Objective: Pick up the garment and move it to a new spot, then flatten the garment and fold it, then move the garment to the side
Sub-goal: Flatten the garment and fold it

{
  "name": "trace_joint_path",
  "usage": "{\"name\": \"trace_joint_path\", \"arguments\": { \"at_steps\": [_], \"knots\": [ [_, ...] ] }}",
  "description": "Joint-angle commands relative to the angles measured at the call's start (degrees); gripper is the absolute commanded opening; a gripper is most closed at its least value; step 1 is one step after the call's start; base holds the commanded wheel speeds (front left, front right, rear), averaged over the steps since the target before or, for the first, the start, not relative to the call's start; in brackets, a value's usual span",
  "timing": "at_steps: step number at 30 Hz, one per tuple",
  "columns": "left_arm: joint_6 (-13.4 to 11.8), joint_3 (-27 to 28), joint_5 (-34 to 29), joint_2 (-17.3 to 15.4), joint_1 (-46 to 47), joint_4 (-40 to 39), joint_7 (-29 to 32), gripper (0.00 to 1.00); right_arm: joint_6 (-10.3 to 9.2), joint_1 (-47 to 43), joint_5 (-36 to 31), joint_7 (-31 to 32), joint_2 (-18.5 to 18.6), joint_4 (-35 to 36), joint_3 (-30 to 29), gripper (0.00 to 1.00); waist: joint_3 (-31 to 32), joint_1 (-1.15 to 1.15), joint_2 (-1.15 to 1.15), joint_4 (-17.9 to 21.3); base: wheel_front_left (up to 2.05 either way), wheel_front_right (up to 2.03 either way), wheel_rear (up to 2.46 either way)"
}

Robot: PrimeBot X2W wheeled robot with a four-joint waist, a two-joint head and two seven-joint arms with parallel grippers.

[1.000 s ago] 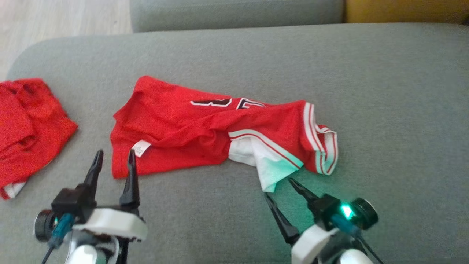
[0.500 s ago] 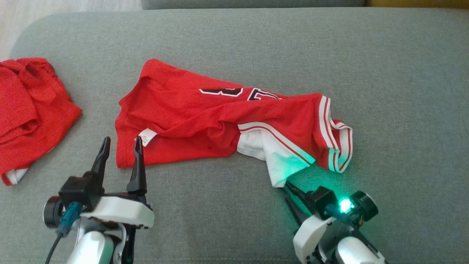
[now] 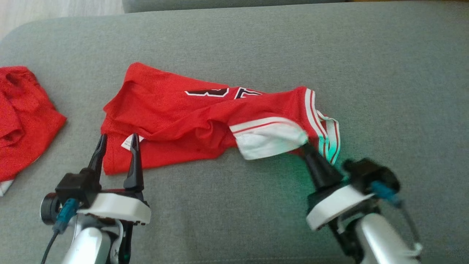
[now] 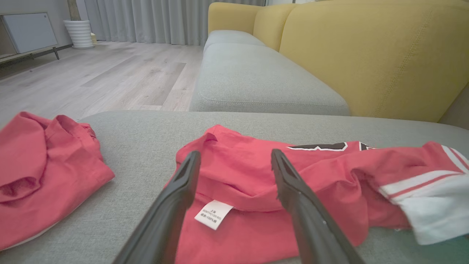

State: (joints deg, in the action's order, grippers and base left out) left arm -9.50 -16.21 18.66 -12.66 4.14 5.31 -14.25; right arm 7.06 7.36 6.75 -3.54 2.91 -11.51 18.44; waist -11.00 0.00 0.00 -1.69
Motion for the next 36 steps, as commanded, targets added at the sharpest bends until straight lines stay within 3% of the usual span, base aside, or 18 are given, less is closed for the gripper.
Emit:
{"name": "trace_joint_path", "arguments": {
  "at_steps": [1, 8, 18, 19, 20, 26, 32, 36],
  "knots": [
    [0.3, 2.2, -0.7, -1.0, 2.7, -1.6, -0.7, 1.0, 0.43, -0.4, 2.2, 0.3, 0.0, 2.6, -0.3, 0.0, 0.0, 0.0, 0.0, 0.3, 0.0, 0.0, 0.0],
    [0.7, 2.3, -1.0, -1.0, 3.2, -1.4, -0.7, 1.0, 0.43, -4.2, 17.2, 8.3, 0.0, -0.5, -7.6, 0.0, -0.5, 0.0, 0.0, 0.8, 0.0, 0.0, 0.0],
    [1.1, 2.3, -1.3, -0.9, 3.4, -1.0, -0.7, 1.0, 0.43, -7.2, 29.5, 14.7, 0.0, -3.8, -5.1, 0.0, -0.9, 0.0, 0.0, 1.6, 0.0, 0.0, 0.0],
    [1.1, 2.3, -1.4, -0.9, 3.4, -1.0, -0.7, 1.0, 0.43, -7.2, 30.0, 14.4, 0.0, -3.1, -5.0, 0.38, -0.8, 0.0, 0.0, 1.7, 0.0, 0.0, 0.0],
    [1.2, 2.4, -1.4, -1.0, 3.4, -0.9, -0.7, 1.0, 0.43, -7.3, 30.0, 14.3, 0.0, -2.2, -4.9, 1.0, -0.8, 0.0, 0.0, 1.9, 0.0, 0.0, 0.0],
    [1.0, 3.1, -1.3, -1.4, 2.9, -0.9, -0.7, 1.0, 0.43, -8.6, 27.5, 16.2, 0.0, 5.1, -4.0, 1.0, 0.2, 0.0, 0.0, 2.5, 0.0, 0.0, 0.0],
    [0.1, 4.3, -0.9, -2.1, 1.3, -1.0, -0.7, 1.0, 0.43, -11.6, 17.7, 20.4, 0.1, 16.9, -4.9, 1.0, 1.9, 0.0, 0.0, 2.9, 0.0, 0.0, 0.0],
    [-0.8, 5.4, -0.5, -2.5, 0.0, -1.6, -0.7, 1.0, 0.43, -11.2, 9.8, 16.6, 0.3, 23.6, -6.9, 1.0, 3.3, 0.0, 0.0, 3.0, 0.0, 0.0, 0.0]
  ]
}}
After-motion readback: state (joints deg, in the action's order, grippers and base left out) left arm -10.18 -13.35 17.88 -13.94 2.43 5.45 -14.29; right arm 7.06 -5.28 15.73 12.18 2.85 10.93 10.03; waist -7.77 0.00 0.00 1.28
